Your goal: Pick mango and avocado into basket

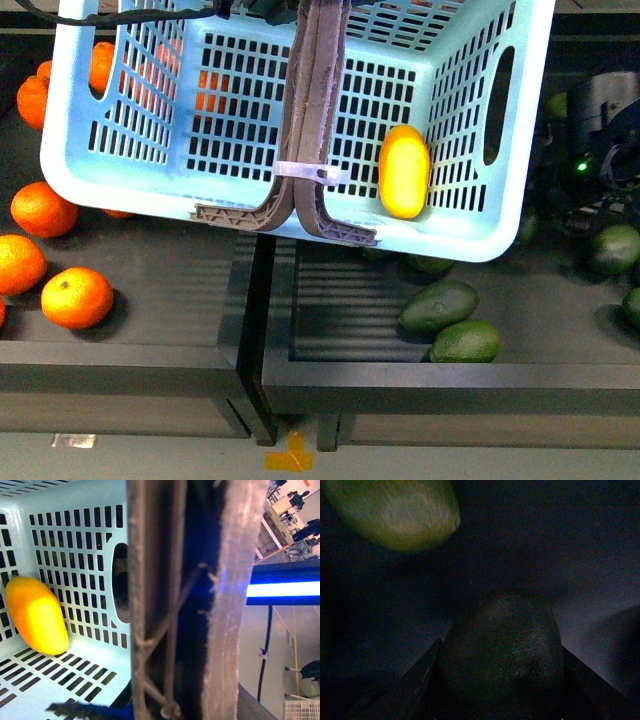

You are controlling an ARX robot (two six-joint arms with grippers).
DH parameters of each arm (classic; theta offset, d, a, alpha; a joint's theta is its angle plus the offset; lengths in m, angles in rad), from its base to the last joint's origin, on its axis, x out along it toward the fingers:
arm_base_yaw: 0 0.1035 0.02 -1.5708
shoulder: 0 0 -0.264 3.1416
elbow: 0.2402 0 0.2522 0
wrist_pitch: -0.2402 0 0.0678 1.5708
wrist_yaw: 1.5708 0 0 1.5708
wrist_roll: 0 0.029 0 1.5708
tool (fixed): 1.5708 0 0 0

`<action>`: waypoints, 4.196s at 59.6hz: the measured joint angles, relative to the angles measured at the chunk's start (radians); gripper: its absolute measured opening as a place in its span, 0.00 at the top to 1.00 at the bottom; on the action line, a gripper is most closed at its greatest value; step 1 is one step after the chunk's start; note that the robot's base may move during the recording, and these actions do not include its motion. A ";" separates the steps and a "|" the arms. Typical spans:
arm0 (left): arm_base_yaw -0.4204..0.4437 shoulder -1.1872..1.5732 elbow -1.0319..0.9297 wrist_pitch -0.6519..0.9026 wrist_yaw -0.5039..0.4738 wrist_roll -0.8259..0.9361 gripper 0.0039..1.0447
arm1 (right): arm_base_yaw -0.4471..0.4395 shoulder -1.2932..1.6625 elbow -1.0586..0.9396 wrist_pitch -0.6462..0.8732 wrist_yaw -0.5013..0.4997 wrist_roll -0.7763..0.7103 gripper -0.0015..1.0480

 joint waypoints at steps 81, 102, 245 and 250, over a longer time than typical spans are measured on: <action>-0.002 0.000 0.000 0.000 -0.001 -0.005 0.86 | 0.208 -1.125 -0.710 0.087 -0.056 0.063 0.08; 0.001 0.000 0.000 0.000 -0.002 -0.006 0.86 | 0.036 -1.608 -1.294 0.496 -0.053 -0.197 0.53; 0.000 0.000 0.000 0.000 -0.002 -0.008 0.86 | 0.034 -2.591 -1.575 -0.182 -0.056 -0.222 0.63; 0.000 0.000 0.000 0.000 -0.002 -0.008 0.86 | 0.034 -2.591 -1.575 -0.182 -0.056 -0.222 0.45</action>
